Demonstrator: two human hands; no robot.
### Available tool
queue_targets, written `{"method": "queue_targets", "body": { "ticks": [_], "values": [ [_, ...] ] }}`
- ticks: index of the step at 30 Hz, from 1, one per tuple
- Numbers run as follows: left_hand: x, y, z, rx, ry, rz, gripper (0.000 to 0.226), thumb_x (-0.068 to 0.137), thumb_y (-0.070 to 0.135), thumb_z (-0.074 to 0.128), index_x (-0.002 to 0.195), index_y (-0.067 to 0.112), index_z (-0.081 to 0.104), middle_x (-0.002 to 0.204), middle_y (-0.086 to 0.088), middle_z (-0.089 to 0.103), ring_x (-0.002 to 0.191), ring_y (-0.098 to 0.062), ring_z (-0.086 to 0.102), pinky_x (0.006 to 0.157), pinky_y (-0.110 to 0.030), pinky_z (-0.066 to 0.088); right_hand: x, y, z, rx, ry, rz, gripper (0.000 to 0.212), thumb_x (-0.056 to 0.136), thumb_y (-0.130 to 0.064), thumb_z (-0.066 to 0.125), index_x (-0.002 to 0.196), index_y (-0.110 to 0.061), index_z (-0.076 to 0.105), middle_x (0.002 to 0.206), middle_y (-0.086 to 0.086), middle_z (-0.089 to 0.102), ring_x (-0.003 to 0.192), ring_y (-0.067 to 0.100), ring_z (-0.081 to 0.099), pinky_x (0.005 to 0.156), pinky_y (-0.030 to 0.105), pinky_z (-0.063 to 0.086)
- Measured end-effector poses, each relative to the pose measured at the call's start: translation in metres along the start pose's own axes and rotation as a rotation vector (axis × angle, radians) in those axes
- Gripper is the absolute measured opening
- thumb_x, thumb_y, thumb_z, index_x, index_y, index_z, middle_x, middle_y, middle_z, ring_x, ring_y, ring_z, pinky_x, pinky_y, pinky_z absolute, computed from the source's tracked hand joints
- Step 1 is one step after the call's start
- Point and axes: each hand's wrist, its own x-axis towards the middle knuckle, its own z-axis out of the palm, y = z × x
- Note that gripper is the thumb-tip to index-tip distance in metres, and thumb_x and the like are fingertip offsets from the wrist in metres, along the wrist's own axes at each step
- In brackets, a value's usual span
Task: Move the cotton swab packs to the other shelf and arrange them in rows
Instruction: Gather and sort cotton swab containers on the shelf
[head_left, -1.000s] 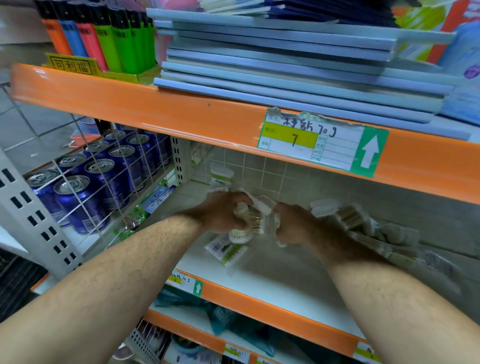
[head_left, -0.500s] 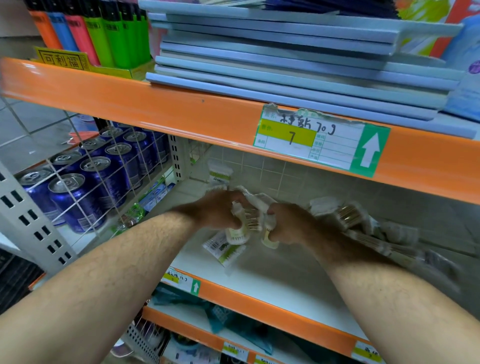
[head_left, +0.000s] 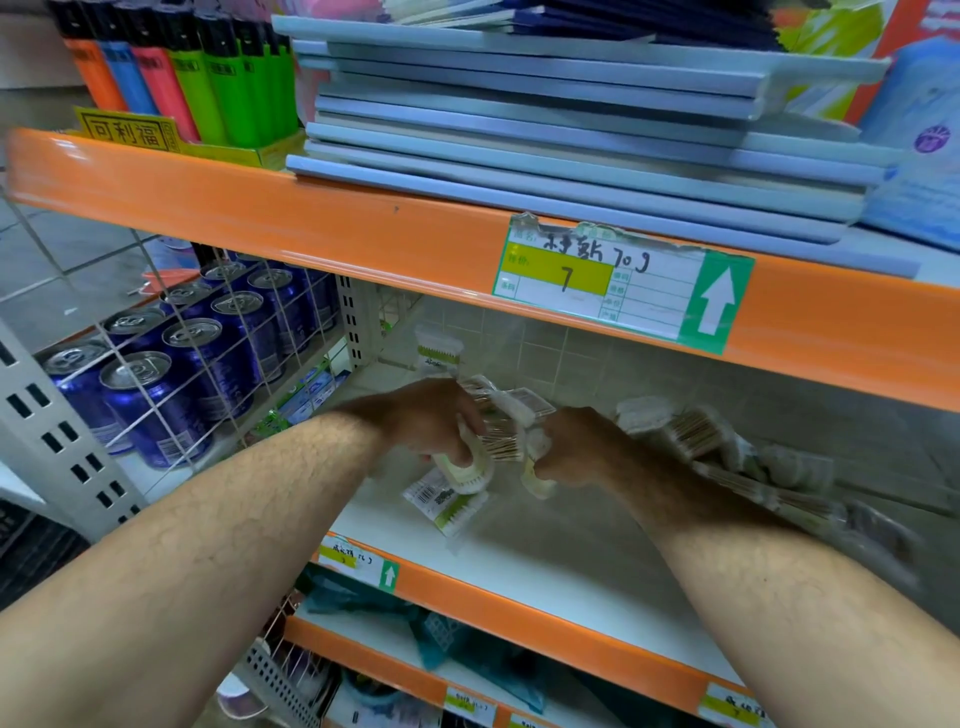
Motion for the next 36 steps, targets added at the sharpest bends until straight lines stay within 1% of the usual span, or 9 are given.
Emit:
{"method": "queue_targets", "body": {
  "ticks": [4,7,13,16,21,25,29,34,36],
  "values": [
    [-0.003,0.002,-0.002,0.048,-0.010,-0.011,0.058,0.078,0.018,0.081,0.132,0.024,0.062,0.129,-0.002,0.060,0.089,-0.013,0.061,0.063,-0.021,0.055,-0.002,0.000,-0.002,0.010,-0.006,0.012,0.037,0.070,-0.032,0.075,0.101,-0.013,0.069,0.084,-0.002,0.065,0.070,0.010,0.061,0.051,0.022,0.043],
    [-0.004,0.001,-0.001,0.020,-0.004,-0.020,0.056,0.078,0.021,0.081,0.130,0.025,0.063,0.119,0.002,0.063,0.090,-0.012,0.060,0.062,-0.016,0.046,-0.006,0.001,-0.002,0.023,0.010,0.008,0.035,0.069,-0.032,0.074,0.098,-0.014,0.069,0.076,-0.004,0.062,0.065,0.008,0.059,0.047,0.021,0.039],
    [-0.011,0.001,-0.005,-0.435,0.051,-0.110,0.040,0.080,0.005,0.074,0.113,0.025,0.066,0.113,-0.004,0.057,0.098,-0.030,0.062,0.060,-0.033,0.059,-0.011,0.002,-0.010,0.056,0.035,-0.018,0.039,0.069,-0.035,0.073,0.103,-0.014,0.067,0.089,0.000,0.065,0.076,0.015,0.063,0.048,0.022,0.037],
    [-0.016,0.002,-0.010,-0.581,0.115,-0.139,0.027,0.084,0.008,0.071,0.109,0.018,0.068,0.109,-0.010,0.064,0.098,-0.030,0.064,0.070,-0.041,0.061,-0.011,0.001,-0.014,0.082,0.035,-0.023,0.048,0.068,-0.039,0.074,0.108,-0.013,0.067,0.094,0.000,0.067,0.078,0.014,0.064,0.055,0.024,0.046],
    [-0.022,0.004,-0.011,-0.493,0.174,-0.113,0.025,0.086,0.016,0.071,0.111,0.011,0.070,0.091,-0.004,0.068,0.081,-0.015,0.060,0.063,-0.024,0.045,-0.013,-0.001,-0.018,0.124,0.077,-0.042,0.050,0.067,-0.043,0.075,0.108,-0.014,0.067,0.095,-0.001,0.067,0.078,0.013,0.063,0.061,0.027,0.052],
    [-0.028,0.002,-0.009,-0.514,0.106,-0.126,0.029,0.087,0.011,0.070,0.114,0.010,0.061,0.102,-0.012,0.068,0.083,-0.020,0.068,0.062,-0.030,0.058,-0.015,-0.002,-0.019,0.133,0.066,-0.040,0.052,0.070,-0.041,0.076,0.113,-0.015,0.065,0.099,-0.001,0.067,0.080,0.013,0.063,0.059,0.025,0.048],
    [-0.030,-0.002,-0.007,-0.609,0.043,-0.094,0.073,0.085,0.003,0.069,0.141,0.039,0.038,0.110,-0.001,0.058,0.093,-0.029,0.067,0.065,-0.042,0.061,-0.016,-0.002,-0.018,0.104,0.064,-0.027,0.051,0.071,-0.042,0.076,0.113,-0.015,0.064,0.099,0.000,0.067,0.082,0.014,0.063,0.063,0.025,0.049],
    [-0.035,0.004,-0.001,-0.466,0.140,-0.068,0.049,0.084,0.010,0.072,0.125,0.025,0.048,0.103,-0.003,0.058,0.088,-0.020,0.065,0.067,-0.043,0.062,-0.017,-0.002,-0.014,0.099,0.098,-0.047,0.043,0.072,-0.040,0.075,0.103,-0.014,0.062,0.088,-0.003,0.063,0.072,0.011,0.058,0.051,0.022,0.037],
    [-0.038,0.008,0.002,-0.394,0.220,-0.090,0.048,0.079,0.012,0.076,0.116,0.021,0.046,0.101,-0.004,0.056,0.083,-0.017,0.060,0.062,-0.037,0.058,-0.015,-0.002,-0.013,0.048,0.104,-0.068,0.042,0.068,-0.042,0.072,0.097,-0.013,0.067,0.080,-0.004,0.064,0.068,0.011,0.060,0.051,0.022,0.038]
  ]
}}
